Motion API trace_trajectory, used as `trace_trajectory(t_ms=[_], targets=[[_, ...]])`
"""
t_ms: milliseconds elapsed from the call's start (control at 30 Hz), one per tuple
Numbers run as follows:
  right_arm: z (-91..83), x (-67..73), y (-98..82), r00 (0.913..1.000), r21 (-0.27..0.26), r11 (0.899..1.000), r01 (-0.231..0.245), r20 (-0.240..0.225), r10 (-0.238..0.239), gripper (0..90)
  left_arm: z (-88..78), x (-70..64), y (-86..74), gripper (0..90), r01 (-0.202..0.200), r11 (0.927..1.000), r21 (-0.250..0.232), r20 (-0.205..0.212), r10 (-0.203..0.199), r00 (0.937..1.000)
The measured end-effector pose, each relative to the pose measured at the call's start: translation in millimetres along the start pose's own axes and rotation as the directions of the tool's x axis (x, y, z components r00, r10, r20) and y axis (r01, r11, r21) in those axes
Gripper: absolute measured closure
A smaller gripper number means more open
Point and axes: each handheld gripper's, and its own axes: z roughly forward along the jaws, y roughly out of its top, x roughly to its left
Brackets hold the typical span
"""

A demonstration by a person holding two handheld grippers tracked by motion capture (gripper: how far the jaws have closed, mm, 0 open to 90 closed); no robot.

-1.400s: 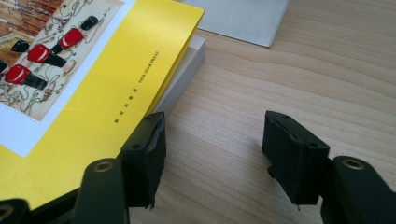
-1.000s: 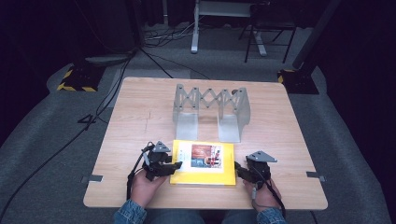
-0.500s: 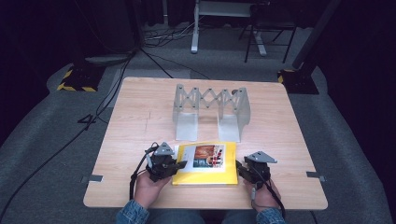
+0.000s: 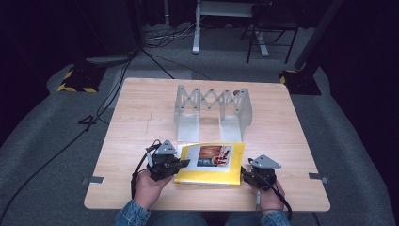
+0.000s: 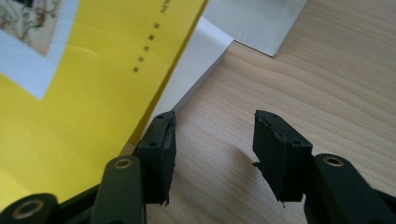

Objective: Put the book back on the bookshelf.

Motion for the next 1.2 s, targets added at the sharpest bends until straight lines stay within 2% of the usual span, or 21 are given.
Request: trace_trajectory(t_ms=[33, 67, 100, 133, 167, 267, 333, 367, 400, 433, 467, 600, 667, 700, 800, 833, 900, 933, 1000, 1133, 1200], targets=[[-1.7, -0.6, -0.4, 0.9997, 0.003, 1.0, -0.023, -0.005, 0.023, 49.5, -1.4, -0.4, 2.9, 86.7, -0.007, 1.0, 0.001, 0.01, 0.007, 0.9999], [-5.5, -2.9, -1.0, 0.997, 0.015, 0.997, -0.075, -0.019, 0.075, 46.9, -4.4, -2.7, 9.0, 86.8, -0.017, 0.9998, 0.003, 0.012, 0.017, 0.9998], [-5.5, -2.9, -1.0, 0.997, 0.015, 0.997, -0.075, -0.019, 0.075, 46.9, -4.4, -2.7, 9.0, 86.9, -0.017, 0.9998, 0.003, 0.012, 0.017, 0.9998], [-10.3, -6.2, -0.8, 0.9916, 0.034, 0.991, -0.127, -0.019, 0.128, 45.9, -6.0, -4.2, 12.3, 86.9, -0.02, 0.9998, 0.007, 0.016, 0.02, 0.9997], [-10.3, -6.2, -0.8, 0.9916, 0.034, 0.991, -0.127, -0.019, 0.128, 45.9, -7.5, -5.4, 15.7, 86.9, -0.025, 0.9996, 0.011, 0.015, 0.025, 0.9996], [-22.2, -10.5, 0.3, 0.9837, 0.015, 0.984, -0.176, -0.035, 0.176, 47.0, -12.8, -8.8, 26.4, 88.0, -0.028, 0.9995, 0.011, 0.008, 0.028, 0.9996], [-36.6, -13.4, 3.2, 0.9735, -0.006, 0.974, -0.225, -0.045, 0.224, 48.4, -15.5, -9.6, 33.2, 88.8, -0.03, 0.9996, 0.004, 0.009, 0.029, 0.9995], [-41.1, -13.0, 4.3, 0.9748, -0.022, 0.975, -0.219, -0.048, 0.218, 48.3, -15.7, -12.3, 39.0, 88.8, -0.037, 0.9992, 0.01, -0.019, 0.038, 0.9991], [-41.1, -13.0, 4.3, 0.9748, -0.022, 0.975, -0.219, -0.048, 0.218, 48.3, -15.7, -12.3, 39.0, 88.9, -0.037, 0.9992, 0.01, -0.019, 0.038, 0.9991], [-44.9, -12.0, 5.7, 0.9775, -0.039, 0.978, -0.207, -0.047, 0.205, 48.2, -15.2, -13.3, 41.5, 88.9, -0.044, 0.9989, 0.014, -0.017, 0.044, 0.9989], [-51.2, -8.3, 8.8, 0.9806, -0.067, 0.98, -0.188, -0.069, 0.183, 46.6, -13.1, -16.1, 45.7, 89.0, -0.058, 0.9981, 0.019, -0.023, 0.059, 0.998], [-58.8, 2.7, 14.4, 0.9904, -0.113, 0.986, -0.12, -0.083, 0.111, 47.4, -12.6, -19.9, 51.5, 89.1, -0.066, 0.9977, 0.019, -0.028, 0.066, 0.9974], [-60.9, 8.8, 16.5, 0.9948, -0.136, 0.988, -0.072, -0.082, 0.061, 47.3, -14.8, -19.7, 54.8, 89.1, -0.062, 0.9981, -0.001, -0.033, 0.062, 0.9976], [-60.9, 8.8, 16.5, 0.9948, -0.136, 0.988, -0.072, -0.082, 0.061, 47.3, -16.0, -18.7, 56.1, 89.1, -0.061, 0.9981, -0.009, -0.03, 0.061, 0.9977], [-64.7, 16.4, 19.9, 0.9973, -0.162, 0.987, -0.012, -0.073, 0.0, 46.0, -19.5, -15.0, 56.9, 89.1, -0.053, 0.9982, -0.03, -0.021, 0.052, 0.9984], [-67.6, 20.8, 22.5, 0.9975, -0.179, 0.983, 0.028, -0.059, -0.039, 45.5, -19.8, -13.8, 56.7, 89.1, -0.048, 0.9981, -0.038, -0.015, 0.048, 0.9988], [-68.1, 23.2, 24.0, 0.9968, -0.183, 0.982, 0.047, -0.054, -0.058, 45.4, -20.3, -12.0, 57.2, 89.1, -0.05, 0.9979, -0.041, -0.012, 0.049, 0.9987], [-68.0, 28.3, 27.6, 0.9945, -0.171, 0.982, 0.084, -0.048, -0.093, 45.1, -20.4, -11.4, 57.4, 89.1, -0.05, 0.9978, -0.043, -0.007, 0.05, 0.9987], [-68.0, 33.9, 30.8, 0.9913, -0.167, 0.98, 0.113, -0.049, -0.123, 44.6, -21.0, -9.5, 58.2, 89.1, -0.056, 0.9974, -0.046, -0.003, 0.056, 0.9984], [-65.7, 40.7, 33.6, 0.987, -0.151, 0.978, 0.142, -0.054, -0.151, 43.7, -23.5, -8.2, 60.8, 89.1, -0.071, 0.9961, -0.052, 0.014, 0.072, 0.9973], [-61.2, 46.0, 35.4, 0.9843, -0.116, 0.982, 0.148, -0.078, -0.158, 42.0, -25.6, -8.2, 63.3, 89.1, -0.084, 0.9949, -0.056, 0.024, 0.086, 0.9961]])
